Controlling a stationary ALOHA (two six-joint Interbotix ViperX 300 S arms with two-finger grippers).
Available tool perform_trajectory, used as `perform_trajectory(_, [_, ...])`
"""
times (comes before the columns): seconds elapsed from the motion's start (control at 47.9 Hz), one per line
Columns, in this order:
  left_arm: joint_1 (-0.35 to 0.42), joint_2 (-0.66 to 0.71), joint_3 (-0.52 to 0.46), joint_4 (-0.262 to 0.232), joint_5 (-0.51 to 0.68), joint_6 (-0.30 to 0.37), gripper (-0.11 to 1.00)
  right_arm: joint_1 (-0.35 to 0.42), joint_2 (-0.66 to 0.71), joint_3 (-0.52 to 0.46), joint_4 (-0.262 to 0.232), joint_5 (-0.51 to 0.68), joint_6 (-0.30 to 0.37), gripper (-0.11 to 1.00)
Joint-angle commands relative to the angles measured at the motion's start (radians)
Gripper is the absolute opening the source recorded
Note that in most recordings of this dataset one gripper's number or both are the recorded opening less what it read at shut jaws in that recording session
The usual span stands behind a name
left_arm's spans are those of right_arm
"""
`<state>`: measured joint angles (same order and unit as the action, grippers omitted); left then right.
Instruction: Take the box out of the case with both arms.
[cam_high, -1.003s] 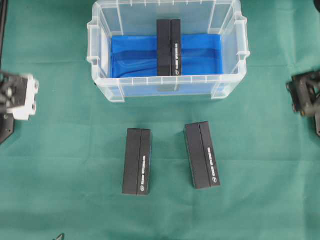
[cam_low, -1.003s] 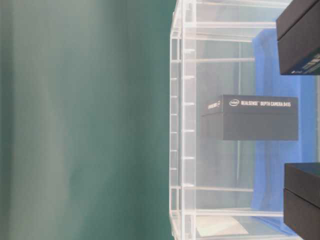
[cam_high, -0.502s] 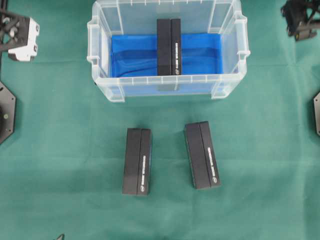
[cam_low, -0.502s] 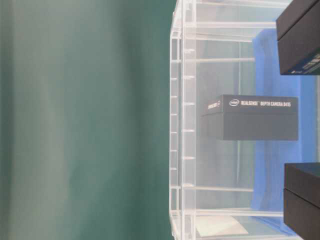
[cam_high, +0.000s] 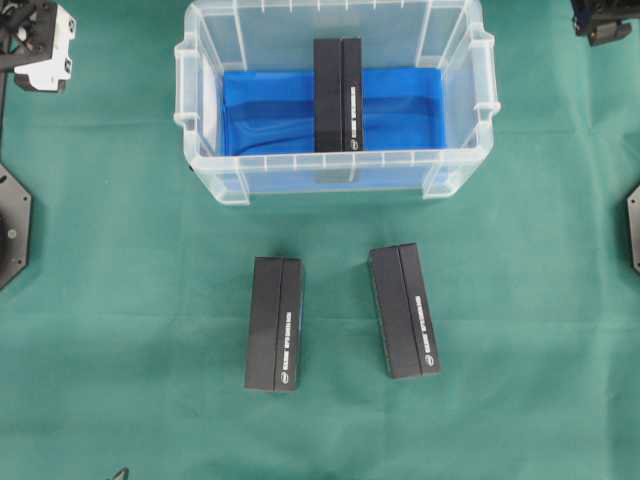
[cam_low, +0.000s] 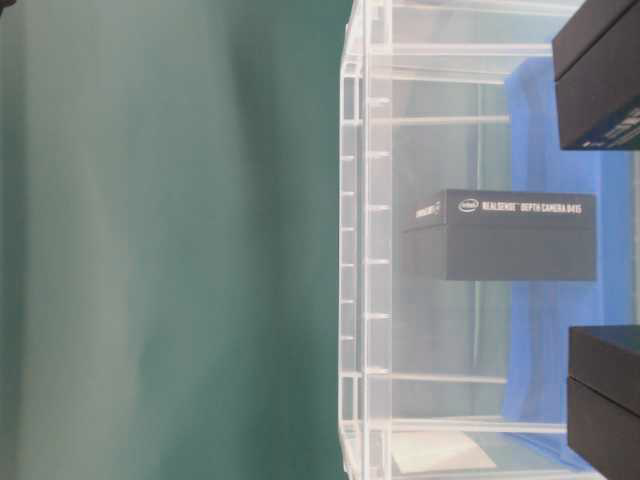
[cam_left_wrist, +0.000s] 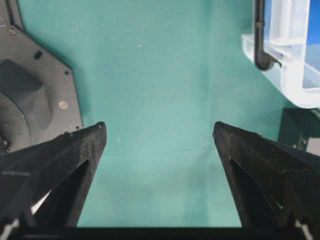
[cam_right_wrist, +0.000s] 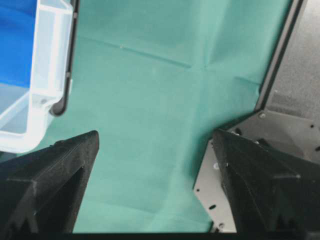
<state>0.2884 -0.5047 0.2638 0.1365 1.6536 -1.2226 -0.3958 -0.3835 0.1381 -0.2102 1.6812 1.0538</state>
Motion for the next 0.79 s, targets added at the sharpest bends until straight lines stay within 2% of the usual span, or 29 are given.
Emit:
perform_trajectory(0.0, [0.003,-0.005,-0.011,0.002,-0.003,0.002,0.90,-0.002,-0.006,-0.011,0.000,-0.005,0.002,0.92])
perform_trajectory(0.773, [0.003,-0.003,-0.011,0.000,-0.018,-0.003,0.90,-0.002,-0.005,-0.011,0.002,-0.006,0.002,0.92])
